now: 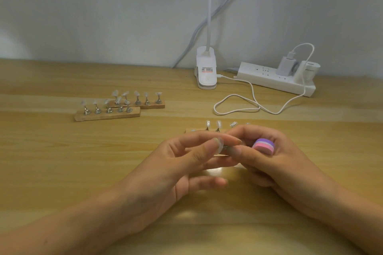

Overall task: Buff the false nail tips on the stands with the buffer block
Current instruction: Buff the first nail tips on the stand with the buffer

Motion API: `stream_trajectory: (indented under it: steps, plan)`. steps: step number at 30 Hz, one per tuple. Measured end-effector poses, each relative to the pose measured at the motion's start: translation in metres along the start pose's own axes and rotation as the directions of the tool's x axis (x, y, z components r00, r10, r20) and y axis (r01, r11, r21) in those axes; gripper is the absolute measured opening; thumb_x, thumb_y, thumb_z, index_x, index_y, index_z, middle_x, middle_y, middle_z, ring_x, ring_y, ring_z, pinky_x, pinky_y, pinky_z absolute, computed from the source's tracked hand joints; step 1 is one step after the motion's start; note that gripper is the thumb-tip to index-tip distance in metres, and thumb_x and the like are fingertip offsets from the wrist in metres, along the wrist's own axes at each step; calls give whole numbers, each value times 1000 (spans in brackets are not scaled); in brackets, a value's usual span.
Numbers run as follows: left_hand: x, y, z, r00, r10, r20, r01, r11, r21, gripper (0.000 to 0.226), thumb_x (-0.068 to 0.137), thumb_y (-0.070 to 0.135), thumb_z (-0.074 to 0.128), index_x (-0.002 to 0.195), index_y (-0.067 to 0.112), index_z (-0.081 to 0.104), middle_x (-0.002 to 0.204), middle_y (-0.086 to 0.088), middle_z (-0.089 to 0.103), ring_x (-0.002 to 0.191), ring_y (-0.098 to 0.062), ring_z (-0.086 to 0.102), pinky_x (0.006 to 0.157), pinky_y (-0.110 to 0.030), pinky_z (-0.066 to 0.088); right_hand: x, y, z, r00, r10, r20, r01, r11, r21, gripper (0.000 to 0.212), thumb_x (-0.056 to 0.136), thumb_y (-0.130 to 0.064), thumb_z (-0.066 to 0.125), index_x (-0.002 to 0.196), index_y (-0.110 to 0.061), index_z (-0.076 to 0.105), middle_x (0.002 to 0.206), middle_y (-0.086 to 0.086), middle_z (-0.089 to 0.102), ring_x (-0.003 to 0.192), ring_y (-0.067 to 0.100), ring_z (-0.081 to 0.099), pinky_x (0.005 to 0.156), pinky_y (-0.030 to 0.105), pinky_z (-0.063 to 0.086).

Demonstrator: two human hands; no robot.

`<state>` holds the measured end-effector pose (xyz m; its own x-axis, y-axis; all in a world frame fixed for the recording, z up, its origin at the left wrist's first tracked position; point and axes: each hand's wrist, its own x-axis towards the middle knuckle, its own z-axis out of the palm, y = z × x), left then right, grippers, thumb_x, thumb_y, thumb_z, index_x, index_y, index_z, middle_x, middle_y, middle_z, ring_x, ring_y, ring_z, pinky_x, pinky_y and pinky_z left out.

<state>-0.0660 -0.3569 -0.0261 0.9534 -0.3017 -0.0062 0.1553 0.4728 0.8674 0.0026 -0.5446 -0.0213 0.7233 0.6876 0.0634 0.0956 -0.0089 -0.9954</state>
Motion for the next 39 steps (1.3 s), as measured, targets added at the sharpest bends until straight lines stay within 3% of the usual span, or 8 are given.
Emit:
stream_trajectory:
  steps: [3, 7, 9, 11, 14, 18, 25, 39]
  plan:
    - [2, -1, 1, 996, 46, -73, -48, 998, -29, 22, 82, 28, 69, 98, 17, 79, 101, -5, 75, 98, -15, 72, 69, -20, 56, 1, -1, 1, 998, 46, 38, -48, 997, 53, 41, 75, -35, 79, 114, -30, 69, 70, 11, 30, 47, 5, 28, 39, 13, 27]
    - [3, 1, 0, 992, 80, -101, -81, 997, -8, 28, 85, 28, 76, 112, 22, 75, 96, -1, 74, 99, -15, 72, 71, -21, 56, 3, -11, 1, 988, 150, 23, -152, 973, 172, 57, 68, -67, 72, 116, -36, 71, 73, -5, 38, 53, 5, 27, 39, 14, 24]
    - [3, 1, -1, 990, 77, -116, -78, 997, -1, 33, 81, 28, 76, 113, 21, 75, 95, -1, 74, 98, -15, 72, 71, -20, 56, 4, -16, -2, 986, 161, -44, -153, 977, 151, 41, 84, -54, 55, 114, -33, 75, 75, -5, 37, 56, 7, 28, 41, 15, 25]
    - [3, 0, -1, 989, 87, -121, -87, 996, 10, 34, 78, 29, 79, 110, 20, 76, 94, -2, 75, 95, -14, 73, 69, -19, 55, 2, -18, -2, 990, 117, -80, -107, 987, 123, 30, 91, -35, 60, 118, -31, 74, 75, -5, 38, 58, 6, 32, 42, 15, 28]
    - [4, -2, -1, 983, 116, -144, -114, 993, 18, 30, 75, 31, 80, 103, 20, 79, 92, -1, 76, 92, -12, 73, 66, -17, 55, -1, -21, 5, 991, 60, -120, -30, 971, 239, 35, 77, -35, 66, 109, -24, 77, 72, -8, 50, 57, 3, 39, 38, 13, 31]
    - [5, -3, -3, 976, 106, -191, -108, 994, 1, 29, 71, 35, 77, 97, 21, 81, 94, -1, 77, 91, -9, 73, 62, -15, 53, -2, -24, 10, 977, 60, -203, -10, 972, 236, 14, 68, -37, 71, 77, -26, 68, 71, -7, 60, 52, 4, 37, 38, 12, 30]
    - [4, -2, -5, 966, 128, -227, -130, 992, 7, 37, 66, 40, 84, 99, 23, 80, 95, 1, 77, 87, -5, 71, 58, -13, 50, -2, -21, 11, 996, 10, -86, 18, 948, 318, 21, 69, -21, 73, 88, -24, 81, 89, 1, 74, 69, 5, 69, 54, 14, 54]
    - [4, -3, -7, 995, 4, -104, 4, 997, 80, 24, 75, 33, 78, 96, 23, 80, 87, 5, 75, 74, -1, 68, 56, -13, 47, 3, -45, -4, 990, -144, -8, 139, 965, -222, 36, 53, -18, 95, 75, -12, 67, 82, 6, 71, 72, 25, 71, 55, 25, 58]
